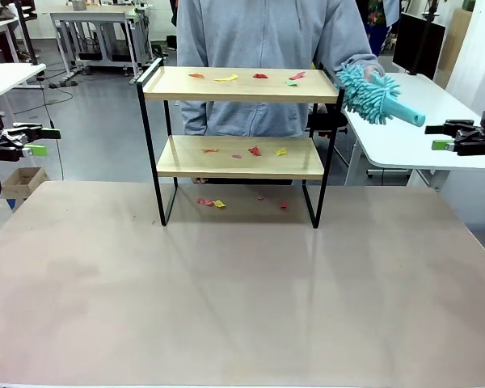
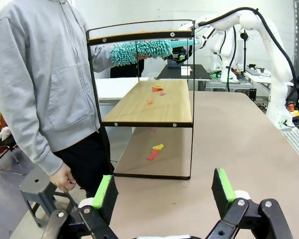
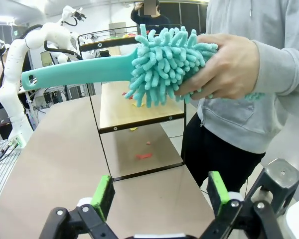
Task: Clean the shelf.
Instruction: Pick up the Duster handed by the human.
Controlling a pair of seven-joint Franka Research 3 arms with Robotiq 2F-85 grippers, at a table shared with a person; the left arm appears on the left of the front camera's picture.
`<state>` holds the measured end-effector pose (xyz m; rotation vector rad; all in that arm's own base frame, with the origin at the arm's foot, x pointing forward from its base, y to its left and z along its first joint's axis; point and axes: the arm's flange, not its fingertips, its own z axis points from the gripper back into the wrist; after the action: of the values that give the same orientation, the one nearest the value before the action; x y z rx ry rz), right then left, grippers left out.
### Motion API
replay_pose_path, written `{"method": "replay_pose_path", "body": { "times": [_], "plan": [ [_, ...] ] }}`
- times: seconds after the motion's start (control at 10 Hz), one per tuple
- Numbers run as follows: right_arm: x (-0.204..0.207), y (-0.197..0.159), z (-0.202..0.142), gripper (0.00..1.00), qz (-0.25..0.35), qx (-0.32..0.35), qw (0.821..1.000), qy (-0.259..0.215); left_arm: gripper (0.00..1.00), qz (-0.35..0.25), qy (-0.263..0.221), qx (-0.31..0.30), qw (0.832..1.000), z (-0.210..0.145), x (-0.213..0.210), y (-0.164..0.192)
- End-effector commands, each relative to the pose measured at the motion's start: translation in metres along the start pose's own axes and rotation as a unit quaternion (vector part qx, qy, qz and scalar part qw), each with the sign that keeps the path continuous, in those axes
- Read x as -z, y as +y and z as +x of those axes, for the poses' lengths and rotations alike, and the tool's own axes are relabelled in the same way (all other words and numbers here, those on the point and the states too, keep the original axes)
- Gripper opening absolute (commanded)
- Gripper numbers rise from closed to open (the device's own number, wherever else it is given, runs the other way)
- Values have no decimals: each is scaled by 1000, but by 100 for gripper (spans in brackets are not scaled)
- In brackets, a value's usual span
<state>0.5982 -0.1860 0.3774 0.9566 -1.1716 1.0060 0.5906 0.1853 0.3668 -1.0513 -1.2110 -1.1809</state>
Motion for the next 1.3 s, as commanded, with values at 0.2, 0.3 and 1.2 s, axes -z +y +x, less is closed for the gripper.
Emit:
{"method": "replay_pose_path", "body": {
  "times": [0.2,0.3,1.2],
  "plan": [
    [-8,15,50,100,-27,19,999,25,100,-1,0,2,1000,2,1,0],
    [-11,21,77,100,-47,29,997,48,100,-1,0,2,1000,2,1,0],
    [79,148,262,100,-301,126,902,283,100,-1,0,2,1000,2,1,0]
  ]
}}
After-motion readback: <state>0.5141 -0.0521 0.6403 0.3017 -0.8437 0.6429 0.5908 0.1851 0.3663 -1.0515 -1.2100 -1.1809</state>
